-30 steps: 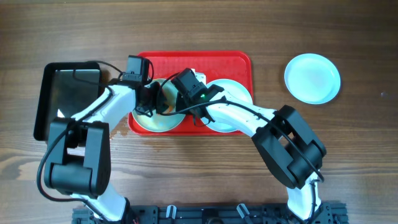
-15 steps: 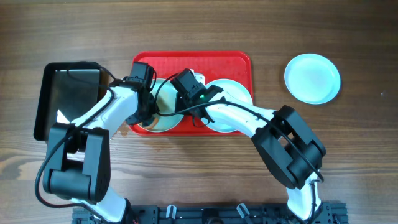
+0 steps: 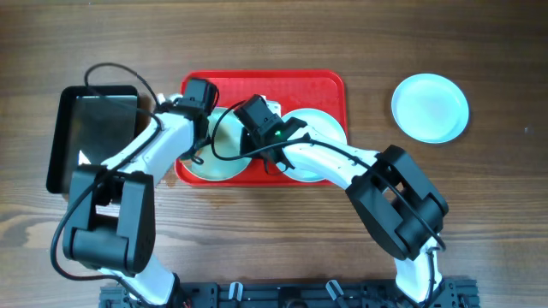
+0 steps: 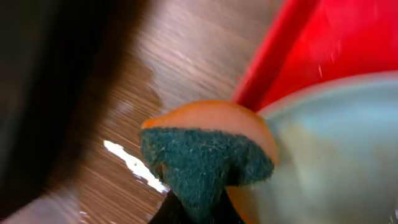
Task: Clean dirty plates on tray and stack at the side
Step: 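Keep scrubbing the plate with the left gripper's sponge in circles, then tilt the plate up with the right gripper, move sponge aside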
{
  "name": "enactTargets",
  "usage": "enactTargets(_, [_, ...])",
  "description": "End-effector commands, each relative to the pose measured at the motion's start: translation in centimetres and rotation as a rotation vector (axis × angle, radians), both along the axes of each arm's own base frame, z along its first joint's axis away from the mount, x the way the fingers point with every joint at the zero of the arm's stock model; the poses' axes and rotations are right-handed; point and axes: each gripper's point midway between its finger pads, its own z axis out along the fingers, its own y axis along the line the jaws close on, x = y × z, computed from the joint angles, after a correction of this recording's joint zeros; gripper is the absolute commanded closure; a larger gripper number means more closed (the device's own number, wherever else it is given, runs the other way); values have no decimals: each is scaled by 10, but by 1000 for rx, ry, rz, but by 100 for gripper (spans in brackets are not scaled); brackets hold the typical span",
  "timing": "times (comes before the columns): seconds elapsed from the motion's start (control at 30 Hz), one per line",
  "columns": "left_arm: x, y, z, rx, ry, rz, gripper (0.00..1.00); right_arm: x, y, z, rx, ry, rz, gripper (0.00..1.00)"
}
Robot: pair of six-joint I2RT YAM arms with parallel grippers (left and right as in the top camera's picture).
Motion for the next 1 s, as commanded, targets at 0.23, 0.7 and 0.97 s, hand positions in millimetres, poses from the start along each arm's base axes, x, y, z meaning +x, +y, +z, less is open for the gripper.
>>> enactTargets(0.23, [1, -46, 87, -320, -170, -71, 96, 14, -7, -7, -49, -58, 29, 96])
enactTargets(0.7, [-54, -64, 70, -448, 43, -76, 96, 102, -70, 162, -360, -462, 33, 95])
enactTargets(0.97, [-52, -64, 71, -449, 36, -78, 96, 106, -113, 213, -863, -616, 88, 96])
